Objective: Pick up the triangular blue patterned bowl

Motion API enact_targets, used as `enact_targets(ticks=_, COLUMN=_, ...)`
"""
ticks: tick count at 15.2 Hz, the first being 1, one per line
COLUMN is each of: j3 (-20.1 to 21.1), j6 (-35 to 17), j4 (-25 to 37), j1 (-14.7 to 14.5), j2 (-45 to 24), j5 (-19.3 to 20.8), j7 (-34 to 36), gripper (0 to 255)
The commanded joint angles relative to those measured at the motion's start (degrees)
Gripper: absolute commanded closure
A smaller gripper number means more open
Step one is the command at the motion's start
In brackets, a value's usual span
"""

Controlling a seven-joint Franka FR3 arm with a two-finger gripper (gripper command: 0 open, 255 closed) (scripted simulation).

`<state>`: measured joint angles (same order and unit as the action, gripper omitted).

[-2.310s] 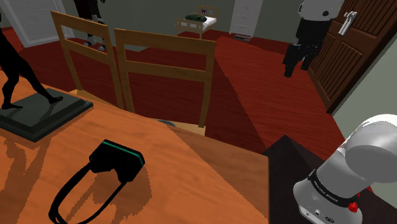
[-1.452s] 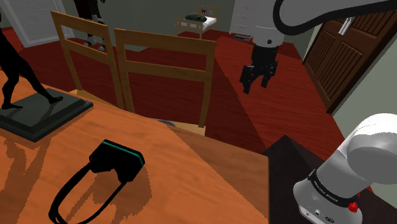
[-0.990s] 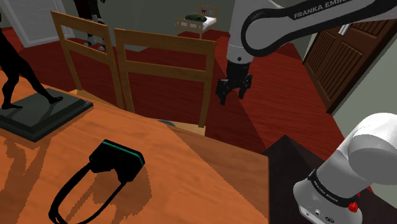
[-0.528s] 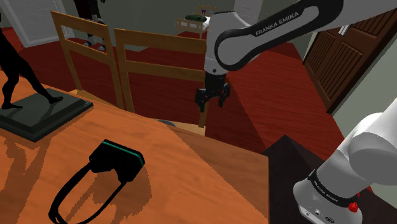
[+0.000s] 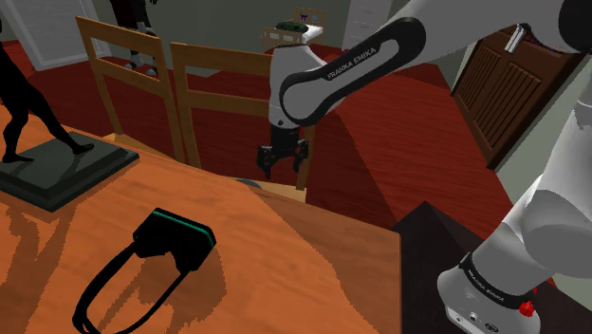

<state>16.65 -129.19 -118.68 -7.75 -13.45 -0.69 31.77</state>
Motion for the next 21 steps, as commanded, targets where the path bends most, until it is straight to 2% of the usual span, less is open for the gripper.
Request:
enact_targets(ticks=1, j3=0.09, j6=-0.68, j4=3.93, j1=-1.07, j2=-4.45, j5=0.94, j7=1.62, gripper=0)
enact_targets(ticks=4, j3=-0.11, j6=-1.23, j4=10.06, j1=-2.76, j2=-10.88, j5=2.17, j7=3.47, gripper=0)
enact_targets(ticks=14, j3=-0.83, j6=-5.71, j4=9.33, j1=-3.34, j2=-14.7, j5=3.24, j7=3.8, gripper=0)
enact_targets(ticks=15, j3=-0.83, j6=-5.64, j4=9.38, j1=-3.33, j2=-14.69, j5=3.23, j7=3.78, gripper=255)
enact_targets(ticks=21, j3=-0.82, j6=-5.64, j4=9.35, j1=-3.31, j2=-14.66, j5=3.22, j7=3.76, gripper=255)
